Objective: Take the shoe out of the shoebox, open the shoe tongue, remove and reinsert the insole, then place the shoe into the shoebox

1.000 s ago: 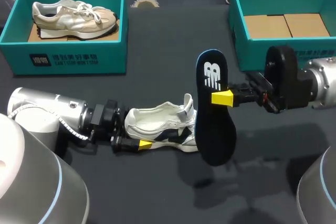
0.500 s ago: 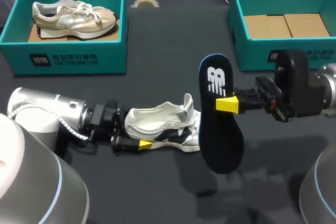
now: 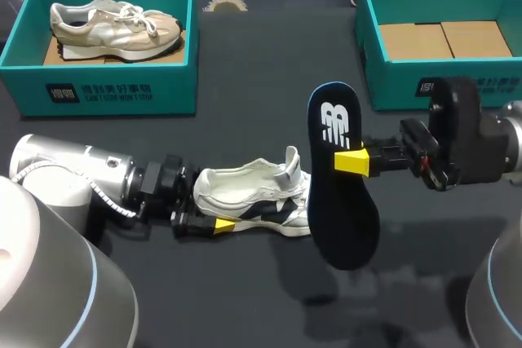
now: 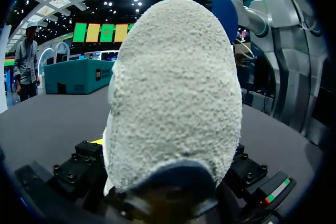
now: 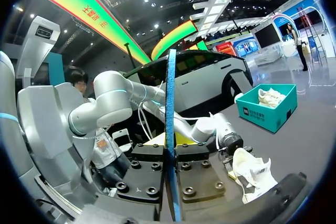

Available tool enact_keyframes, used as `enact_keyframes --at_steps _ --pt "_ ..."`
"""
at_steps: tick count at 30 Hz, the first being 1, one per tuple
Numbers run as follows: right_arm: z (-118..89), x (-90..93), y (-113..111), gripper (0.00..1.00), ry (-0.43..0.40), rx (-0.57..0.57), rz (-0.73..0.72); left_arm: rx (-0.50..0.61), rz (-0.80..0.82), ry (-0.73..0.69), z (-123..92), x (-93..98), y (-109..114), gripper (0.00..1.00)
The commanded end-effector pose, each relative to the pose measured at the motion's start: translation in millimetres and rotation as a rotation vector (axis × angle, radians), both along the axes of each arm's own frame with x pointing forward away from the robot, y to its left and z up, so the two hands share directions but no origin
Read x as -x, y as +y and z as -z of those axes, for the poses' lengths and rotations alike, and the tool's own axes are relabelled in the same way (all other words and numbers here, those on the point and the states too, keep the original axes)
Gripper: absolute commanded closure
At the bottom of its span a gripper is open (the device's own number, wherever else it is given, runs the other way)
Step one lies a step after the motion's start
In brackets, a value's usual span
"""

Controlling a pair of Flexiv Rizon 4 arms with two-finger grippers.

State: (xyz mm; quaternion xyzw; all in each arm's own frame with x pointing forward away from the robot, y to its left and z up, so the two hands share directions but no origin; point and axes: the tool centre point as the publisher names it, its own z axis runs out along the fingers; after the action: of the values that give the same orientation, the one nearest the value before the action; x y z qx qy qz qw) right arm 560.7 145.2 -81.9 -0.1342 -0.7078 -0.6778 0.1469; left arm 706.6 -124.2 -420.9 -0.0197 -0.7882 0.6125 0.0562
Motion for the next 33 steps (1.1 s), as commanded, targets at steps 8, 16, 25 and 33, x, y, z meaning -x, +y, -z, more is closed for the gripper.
enact_keyframes --at_steps 8,16,25,33 --pt "-1 4.3 0 1.0 0.001 0.005 0.01 -0.05 -0.065 -0.002 -6 6.1 28 0.0" --pt "-1 4.3 0 1.0 0.001 0.005 0.01 -0.131 -0.073 0.003 -10 7.0 43 0.0" --pt "-1 4.3 0 1.0 0.001 0.005 0.01 -0.217 -0.077 0.004 -11 5.8 44 0.0" --pt "-1 4.3 0 1.0 0.001 0.005 0.01 -0.307 -0.091 -0.01 -15 4.9 44 0.0"
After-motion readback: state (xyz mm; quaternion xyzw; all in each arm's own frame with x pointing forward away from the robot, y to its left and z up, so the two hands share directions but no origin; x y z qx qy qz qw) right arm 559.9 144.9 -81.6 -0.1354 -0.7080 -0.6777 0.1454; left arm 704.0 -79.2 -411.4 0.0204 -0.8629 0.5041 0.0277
